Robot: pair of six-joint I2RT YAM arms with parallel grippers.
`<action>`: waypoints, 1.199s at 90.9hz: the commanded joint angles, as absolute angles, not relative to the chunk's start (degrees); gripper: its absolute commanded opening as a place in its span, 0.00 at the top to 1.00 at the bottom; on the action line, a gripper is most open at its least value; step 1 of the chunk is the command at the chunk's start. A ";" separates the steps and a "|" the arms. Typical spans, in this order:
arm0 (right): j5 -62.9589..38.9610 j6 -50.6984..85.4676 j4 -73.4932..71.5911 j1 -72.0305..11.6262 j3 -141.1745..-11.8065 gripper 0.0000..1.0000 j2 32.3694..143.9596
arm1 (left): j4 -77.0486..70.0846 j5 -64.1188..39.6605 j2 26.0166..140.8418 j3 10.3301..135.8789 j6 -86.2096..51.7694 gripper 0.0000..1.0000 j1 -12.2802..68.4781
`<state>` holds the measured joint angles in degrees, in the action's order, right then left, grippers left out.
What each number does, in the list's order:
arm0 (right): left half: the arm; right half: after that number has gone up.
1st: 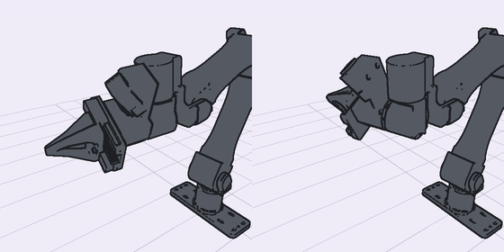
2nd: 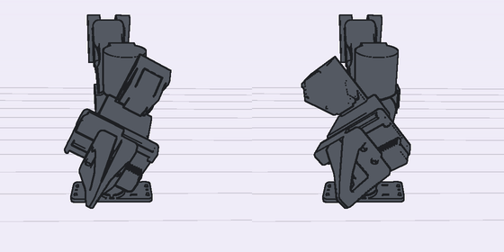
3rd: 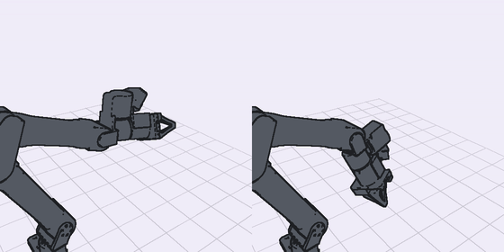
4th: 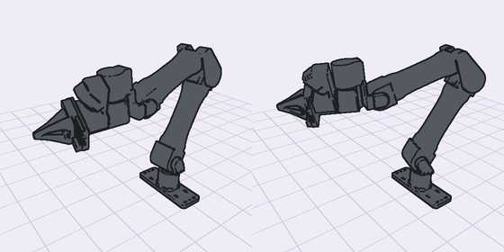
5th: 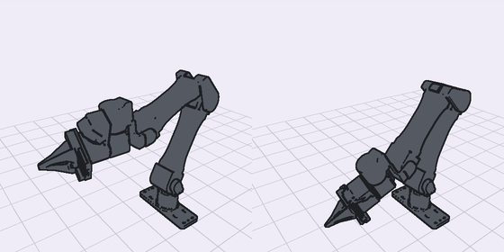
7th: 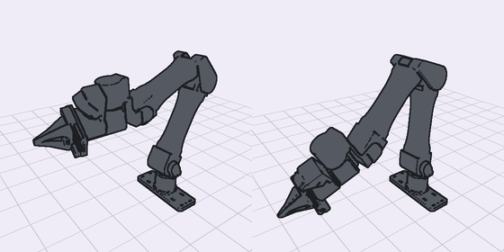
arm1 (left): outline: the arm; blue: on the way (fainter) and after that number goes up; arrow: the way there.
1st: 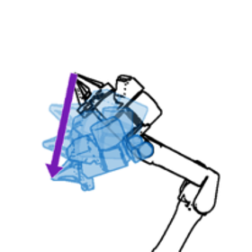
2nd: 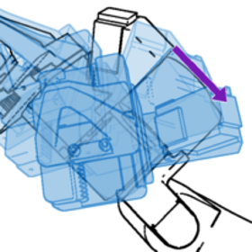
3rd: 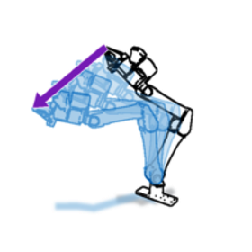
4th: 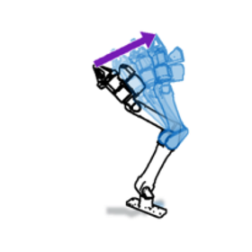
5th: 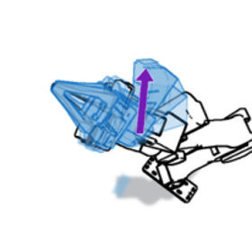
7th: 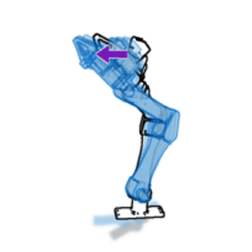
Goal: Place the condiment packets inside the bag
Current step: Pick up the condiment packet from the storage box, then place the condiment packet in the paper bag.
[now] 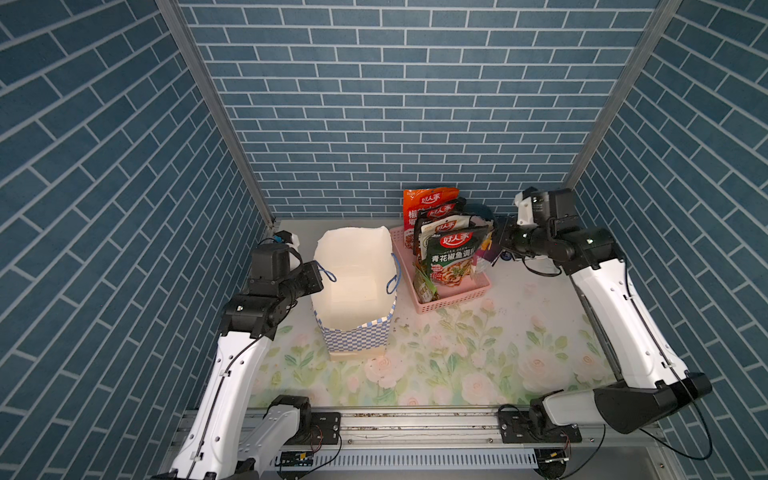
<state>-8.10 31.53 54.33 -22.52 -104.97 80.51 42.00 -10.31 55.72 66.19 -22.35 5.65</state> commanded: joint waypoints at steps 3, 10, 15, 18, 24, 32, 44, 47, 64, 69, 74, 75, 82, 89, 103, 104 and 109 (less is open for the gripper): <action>-18.31 22.73 58.12 -27.52 -119.25 1.00 85.72 | 42.28 -10.11 56.20 67.56 -21.52 1.00 5.89; -20.96 21.85 60.28 -31.98 -129.54 1.00 91.38 | 42.21 -10.38 56.26 67.51 -21.57 1.00 5.89; -23.38 21.47 61.09 -35.44 -136.79 1.00 95.62 | 42.11 -10.73 56.28 67.54 -21.61 1.00 5.89; -24.63 21.45 60.88 -37.44 -140.25 1.00 97.83 | 42.03 -10.90 56.24 67.54 -21.71 1.00 5.89; -27.66 21.80 58.96 -40.39 -144.09 1.00 100.91 | 42.16 -10.98 56.50 67.52 -21.67 1.00 5.84; -30.70 22.10 53.70 -43.49 -143.47 1.00 102.09 | 42.27 -10.93 56.56 67.54 -21.67 1.00 5.89; -33.58 21.09 47.42 -47.09 -140.04 1.00 102.04 | 42.28 -11.02 56.77 67.42 -21.59 1.00 5.89; -34.04 20.91 47.01 -47.66 -139.24 1.00 102.16 | 42.28 -11.09 56.72 67.41 -21.55 1.00 5.89; -32.88 18.58 51.48 -48.47 -134.40 1.00 102.55 | 42.18 -10.65 56.62 67.73 -21.54 1.00 5.89; -31.15 18.66 52.07 -48.51 -132.20 1.00 102.34 | 42.10 -10.76 56.73 67.88 -21.63 1.00 5.89; -30.21 19.01 51.91 -48.56 -129.99 1.00 102.48 | 42.02 -10.85 56.61 67.90 -21.71 1.00 5.89; -30.18 19.04 51.84 -48.54 -129.68 1.00 102.57 | 42.01 -10.88 56.56 67.96 -21.71 1.00 5.89; -30.10 18.96 51.70 -49.02 -129.07 1.00 104.00 | 41.95 -11.14 56.75 68.01 -21.55 1.00 5.89; -28.42 18.57 52.75 -49.22 -130.07 1.00 105.91 | 42.11 -11.31 56.74 68.35 -20.17 1.00 5.89; -22.31 19.18 58.38 -49.05 -132.63 1.00 109.93 | 44.14 -8.98 57.09 70.34 -17.05 1.00 5.89; -22.14 19.34 58.59 -49.05 -132.58 1.00 110.16 | 44.17 -8.93 57.02 70.46 -16.83 1.00 5.89; -21.62 20.01 59.74 -49.04 -132.25 1.00 111.39 | 44.37 -8.79 57.01 71.11 -16.10 1.00 5.89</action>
